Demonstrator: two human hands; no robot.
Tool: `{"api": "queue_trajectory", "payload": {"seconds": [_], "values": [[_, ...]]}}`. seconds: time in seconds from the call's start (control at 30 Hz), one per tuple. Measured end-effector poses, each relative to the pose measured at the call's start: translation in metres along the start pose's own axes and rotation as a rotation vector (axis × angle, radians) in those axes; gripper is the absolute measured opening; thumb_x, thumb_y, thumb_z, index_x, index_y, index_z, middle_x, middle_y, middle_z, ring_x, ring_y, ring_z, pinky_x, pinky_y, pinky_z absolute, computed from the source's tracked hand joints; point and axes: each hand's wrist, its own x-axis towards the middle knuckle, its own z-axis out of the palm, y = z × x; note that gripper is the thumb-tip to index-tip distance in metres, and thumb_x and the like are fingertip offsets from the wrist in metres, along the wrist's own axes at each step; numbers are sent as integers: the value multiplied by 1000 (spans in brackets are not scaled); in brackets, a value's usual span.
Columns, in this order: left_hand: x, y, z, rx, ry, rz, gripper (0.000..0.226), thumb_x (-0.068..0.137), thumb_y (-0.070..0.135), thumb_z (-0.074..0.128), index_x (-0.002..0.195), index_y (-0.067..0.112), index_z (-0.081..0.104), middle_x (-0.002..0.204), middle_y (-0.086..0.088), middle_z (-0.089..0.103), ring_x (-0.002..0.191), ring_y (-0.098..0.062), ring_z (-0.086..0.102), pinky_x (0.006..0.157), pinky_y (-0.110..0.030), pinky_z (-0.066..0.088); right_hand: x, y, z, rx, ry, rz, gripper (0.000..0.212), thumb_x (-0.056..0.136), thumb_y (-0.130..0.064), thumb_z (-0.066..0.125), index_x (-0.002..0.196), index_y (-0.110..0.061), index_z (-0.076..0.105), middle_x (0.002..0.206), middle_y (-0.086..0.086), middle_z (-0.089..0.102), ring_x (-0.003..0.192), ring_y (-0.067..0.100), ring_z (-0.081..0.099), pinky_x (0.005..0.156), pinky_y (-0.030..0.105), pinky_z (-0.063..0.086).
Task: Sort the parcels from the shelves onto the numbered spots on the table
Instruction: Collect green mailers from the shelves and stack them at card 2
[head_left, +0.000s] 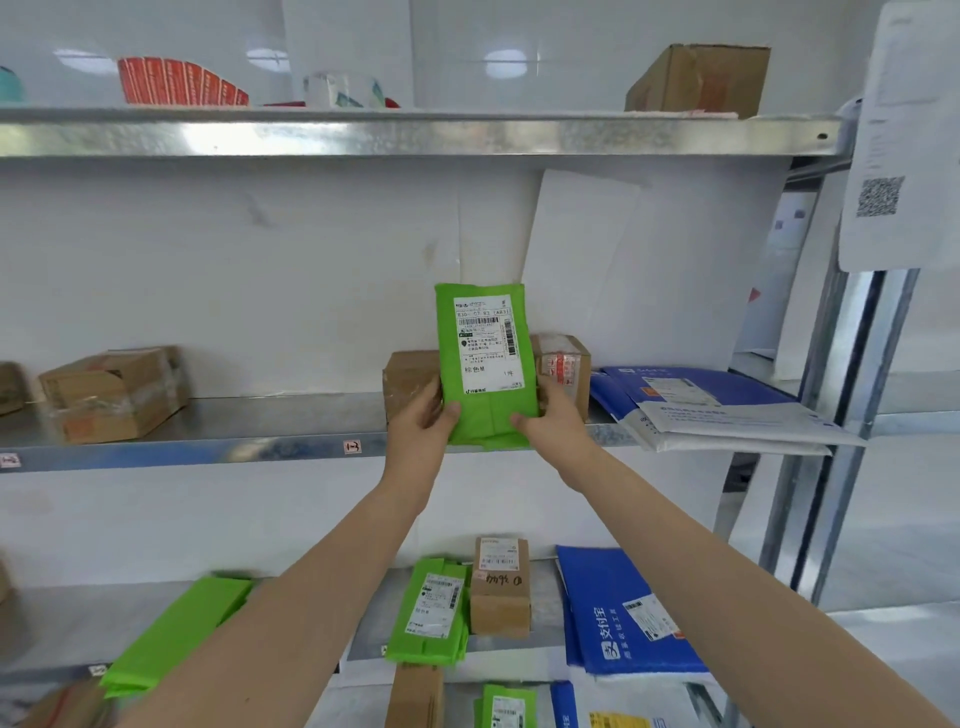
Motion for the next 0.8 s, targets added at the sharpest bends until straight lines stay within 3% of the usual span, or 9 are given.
{"api": "queue_trajectory", "payload": {"seconds": [0.1, 0.17, 0.2, 0.27, 0.37, 0.47, 0.57, 0.67, 0.8], "values": [[-11, 12, -3, 22, 23, 59, 40, 96, 7, 54, 133, 22, 56, 123, 12, 64, 111, 0, 60, 93, -14, 47, -13, -9, 8, 23, -7, -24, 55, 91, 0, 56, 138, -15, 33, 124, 2, 55, 109, 16, 53, 88, 28, 45], [-20, 18, -10, 35, 45, 84, 39, 96, 8, 53, 130, 27, 58, 118, 16, 66, 106, 7, 60, 92, -12, 47, -21, -14, 16, 26, 14, -70, 37, 97, -12, 51, 133, -16, 42, 116, -4, 55, 103, 12, 54, 84, 24, 44], [-25, 20, -15, 42, 50, 90, 40, 96, 8, 53, 131, 27, 57, 115, 22, 66, 104, 11, 59, 90, -9, 46, -25, -15, 22, 18, 46, -109, 26, 100, -19, 46, 126, -15, 50, 110, -5, 58, 97, 10, 55, 80, 22, 44], [-35, 22, -26, 56, 56, 93, 41, 96, 6, 53, 133, 24, 55, 113, 29, 64, 107, 14, 57, 92, -8, 45, -30, -11, 34, -21, 129, -196, 26, 103, -25, 38, 102, -12, 61, 96, -2, 64, 84, 12, 56, 71, 26, 43], [-52, 22, -48, 97, 113, 95, 39, 96, 8, 54, 132, 22, 56, 118, 21, 64, 113, 6, 58, 96, -14, 46, -37, -2, 53, -60, 135, -257, 28, 102, -19, 40, 79, -19, 56, 77, -4, 58, 70, 11, 49, 66, 28, 36], [-68, 20, -71, 118, 236, 96, 35, 97, 10, 53, 131, 19, 57, 109, 24, 64, 101, 13, 60, 85, -7, 47, -48, 5, 84, 33, 50, -235, 25, 103, -15, 39, 105, -20, 64, 96, -9, 66, 82, 2, 57, 70, 21, 45], [-83, 17, -101, 149, 343, 101, 35, 97, 6, 51, 131, 15, 58, 108, 25, 65, 99, 14, 60, 86, -7, 46, -62, 11, 122, 90, -19, -205, 35, 104, -16, 36, 133, -25, 54, 119, -13, 63, 102, -1, 57, 83, 16, 47], [-99, 17, -140, 224, 399, 81, 39, 97, 1, 49, 132, 16, 57, 113, 25, 63, 104, 14, 57, 94, -10, 44, -77, 13, 161, 98, -91, -206, 38, 103, -16, 38, 139, -24, 50, 132, -10, 59, 118, 6, 54, 101, 27, 45], [-127, 24, -202, 254, 484, 38, 43, 97, -1, 47, 133, 18, 56, 125, 15, 62, 114, 4, 57, 97, -11, 43, -108, 6, 214, 83, -218, -248, 36, 102, -16, 42, 134, -26, 54, 125, -13, 62, 112, 2, 57, 94, 21, 45]]}}
